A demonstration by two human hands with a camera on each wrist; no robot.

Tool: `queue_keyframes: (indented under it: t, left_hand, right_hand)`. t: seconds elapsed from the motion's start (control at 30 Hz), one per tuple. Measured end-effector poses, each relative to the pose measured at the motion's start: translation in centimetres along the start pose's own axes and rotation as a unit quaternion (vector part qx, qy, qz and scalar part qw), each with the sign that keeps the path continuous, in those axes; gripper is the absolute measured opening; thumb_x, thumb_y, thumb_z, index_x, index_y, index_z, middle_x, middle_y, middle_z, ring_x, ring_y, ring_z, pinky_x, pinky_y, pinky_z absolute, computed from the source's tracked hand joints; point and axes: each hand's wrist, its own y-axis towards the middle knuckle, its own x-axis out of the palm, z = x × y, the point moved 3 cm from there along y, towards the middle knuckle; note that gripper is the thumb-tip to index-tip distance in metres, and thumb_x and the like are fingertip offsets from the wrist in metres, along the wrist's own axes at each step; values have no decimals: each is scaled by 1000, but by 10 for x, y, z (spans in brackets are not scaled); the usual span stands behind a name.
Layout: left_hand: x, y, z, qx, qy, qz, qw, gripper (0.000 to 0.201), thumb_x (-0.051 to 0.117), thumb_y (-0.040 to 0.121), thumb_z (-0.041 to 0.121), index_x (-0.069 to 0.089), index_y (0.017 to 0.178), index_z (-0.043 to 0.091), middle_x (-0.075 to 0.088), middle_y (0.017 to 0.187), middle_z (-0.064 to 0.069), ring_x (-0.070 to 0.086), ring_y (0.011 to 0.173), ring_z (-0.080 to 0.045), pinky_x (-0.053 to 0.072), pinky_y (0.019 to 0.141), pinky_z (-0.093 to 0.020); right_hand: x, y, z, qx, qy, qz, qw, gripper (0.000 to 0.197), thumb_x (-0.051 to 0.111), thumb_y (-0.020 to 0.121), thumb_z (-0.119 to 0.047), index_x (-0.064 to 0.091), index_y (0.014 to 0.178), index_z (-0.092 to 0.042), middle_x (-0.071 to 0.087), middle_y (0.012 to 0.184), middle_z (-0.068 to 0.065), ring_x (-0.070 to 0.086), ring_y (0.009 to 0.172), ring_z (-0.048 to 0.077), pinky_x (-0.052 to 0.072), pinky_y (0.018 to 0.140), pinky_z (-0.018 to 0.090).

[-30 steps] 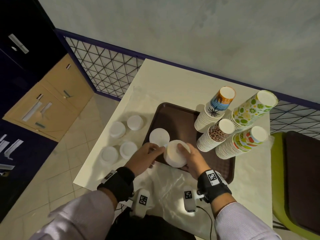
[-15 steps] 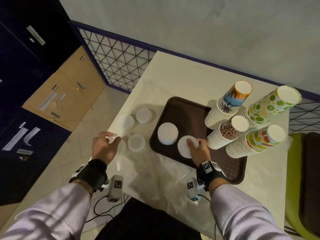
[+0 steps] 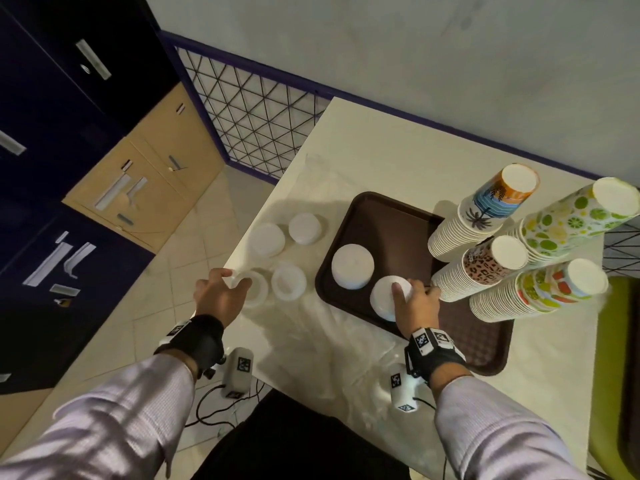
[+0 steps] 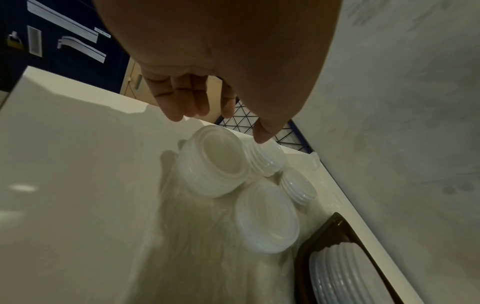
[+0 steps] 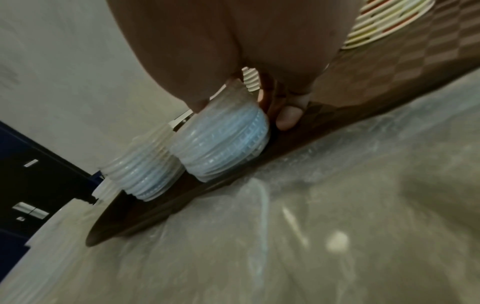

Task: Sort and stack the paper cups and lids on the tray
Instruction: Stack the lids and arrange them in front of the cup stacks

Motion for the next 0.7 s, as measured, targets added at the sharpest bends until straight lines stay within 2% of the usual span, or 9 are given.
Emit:
queue_keyframes:
  t: [0.1,0.17,0.23,0.3,0.37,0.4,0.5,0.6,0.7]
  left_hand:
    - [0,11,-3,-5,24,-20,1000,56,68,93,48,50,139,22,49,134,-17,49,124,-35,39,98,-35]
    - [2,21,-4,-7,37,-36,999,57,65,94,48,47,142,22,52,136,-17,49,125,-36,41,100,-39]
    - [1,29,-4,-10,38,-55,998,62,64,91,50,47,144,22,56,136,-15,51,126,-36,45,102,-43]
    - [0,34,-3,-10,29,-89,996,77,62,75,60,49,142,24,63,128,-11,57,120,-32,48,104,-46]
    - [2,41,-5,2,46,-123,991,90,61,63,65,50,143,25,65,128,-10,60,117,-32,50,104,-48]
    - [3,42,-5,12,61,-140,988,91,64,63,64,50,144,24,63,132,-10,60,118,-33,50,103,-47]
    - [5,43,-2,46,121,-167,977,81,79,79,51,49,147,19,57,139,-13,58,121,-34,49,96,-40]
    - [7,49,-4,71,158,-174,969,78,82,85,41,47,149,15,53,142,-16,57,124,-35,48,100,-40]
    - [6,55,-6,79,165,-182,966,82,84,83,43,47,150,12,54,143,-15,58,123,-33,49,101,-39]
  right_hand:
    - [-5,-7,-7,15,-10,3,1000,53,52,99,-46,54,138,-9,41,135,26,45,121,50,37,106,49]
    - [-14,-17,-14,3,-17,40,999,53,50,99,-46,55,136,-9,41,133,26,42,119,49,36,105,50]
    - [-26,-31,-26,-47,-26,92,994,49,52,96,-42,56,131,-9,41,129,25,40,116,45,36,102,51]
    - [-39,-45,-45,-124,-36,133,983,41,59,92,-35,58,125,-11,41,125,20,39,113,38,37,100,49]
    - [-46,-58,-72,-196,-28,141,970,36,69,86,-24,61,118,-12,42,119,16,39,107,33,38,95,44]
    - [-45,-63,-87,-233,-30,140,962,35,70,82,-20,62,115,-12,44,115,15,41,103,31,39,91,42]
    - [-30,-78,-135,-304,-30,66,950,33,66,83,-16,63,116,-15,48,115,10,43,101,28,41,86,37]
    - [4,-82,-168,-329,-38,-84,940,39,57,91,-16,56,130,-17,43,129,8,43,113,27,42,98,38]
    - [40,-76,-189,-331,-114,-143,926,49,55,93,-18,46,141,-15,39,137,11,42,119,32,43,104,44]
